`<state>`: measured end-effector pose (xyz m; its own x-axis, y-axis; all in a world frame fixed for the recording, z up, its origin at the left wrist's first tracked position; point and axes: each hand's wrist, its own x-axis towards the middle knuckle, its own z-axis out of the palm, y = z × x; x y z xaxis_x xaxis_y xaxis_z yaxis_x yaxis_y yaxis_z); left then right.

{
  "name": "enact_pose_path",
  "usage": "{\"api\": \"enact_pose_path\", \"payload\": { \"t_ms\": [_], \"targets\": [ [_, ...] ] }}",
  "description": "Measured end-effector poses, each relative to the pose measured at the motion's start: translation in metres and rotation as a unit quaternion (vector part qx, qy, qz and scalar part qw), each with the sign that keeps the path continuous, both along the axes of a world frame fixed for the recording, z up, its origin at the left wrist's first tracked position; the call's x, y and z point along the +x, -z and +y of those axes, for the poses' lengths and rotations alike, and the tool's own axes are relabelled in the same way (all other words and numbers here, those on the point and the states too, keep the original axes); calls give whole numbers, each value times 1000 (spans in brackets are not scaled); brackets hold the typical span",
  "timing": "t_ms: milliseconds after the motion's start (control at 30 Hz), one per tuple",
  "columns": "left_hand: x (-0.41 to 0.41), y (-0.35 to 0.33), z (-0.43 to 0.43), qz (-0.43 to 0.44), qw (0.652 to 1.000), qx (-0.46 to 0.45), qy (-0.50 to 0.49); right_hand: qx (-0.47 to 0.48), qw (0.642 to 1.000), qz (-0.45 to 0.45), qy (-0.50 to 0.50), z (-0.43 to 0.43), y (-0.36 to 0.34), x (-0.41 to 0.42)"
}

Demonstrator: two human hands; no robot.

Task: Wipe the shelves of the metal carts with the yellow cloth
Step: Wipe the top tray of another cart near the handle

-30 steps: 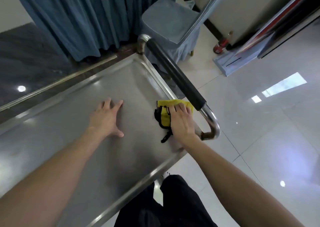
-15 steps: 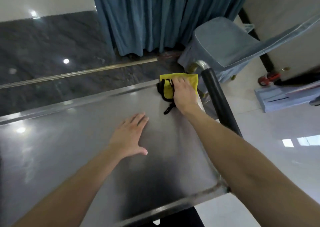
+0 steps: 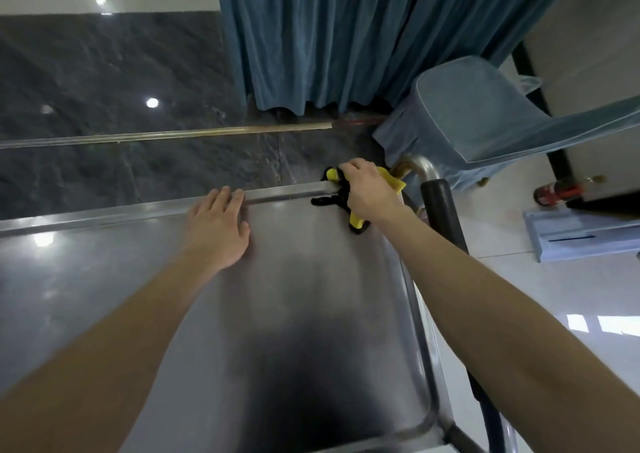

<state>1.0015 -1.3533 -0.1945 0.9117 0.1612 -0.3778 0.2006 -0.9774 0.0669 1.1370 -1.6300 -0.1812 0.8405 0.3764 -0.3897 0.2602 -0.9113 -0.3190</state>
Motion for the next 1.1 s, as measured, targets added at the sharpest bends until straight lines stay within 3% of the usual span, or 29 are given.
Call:
{"api": "enact_pose_path", "payload": {
  "t_ms": [167,267,367,533,667,733,967,1100],
  "targets": [
    [0,-2,6,21,1000,3,13,-68,987,138,-38,6,-17,2],
    [0,-2,7,30,999,-2,13,-84,991,76,-68,-3,-10,6],
    [0,-3,5,36,999,6,18,-32,999,-7,-16,-3,-5,17],
    [3,-9,22,29,999,-5,36,-47,996,71,-33,-7,-1,33],
    [-8,-6,64,9,998,13,-54,-56,996,49,-58,-9,8,32],
    [-18,-3,76,17,999,7,-49,-40,996,38,-76,4,12,26],
    [-24,-11,102,28,998,-32,-34,-38,989,37,-139,113,23,-5],
    [-55,-18,159,-3,998,17,-60,-36,987,16,-156,178,29,-30]
  ]
}}
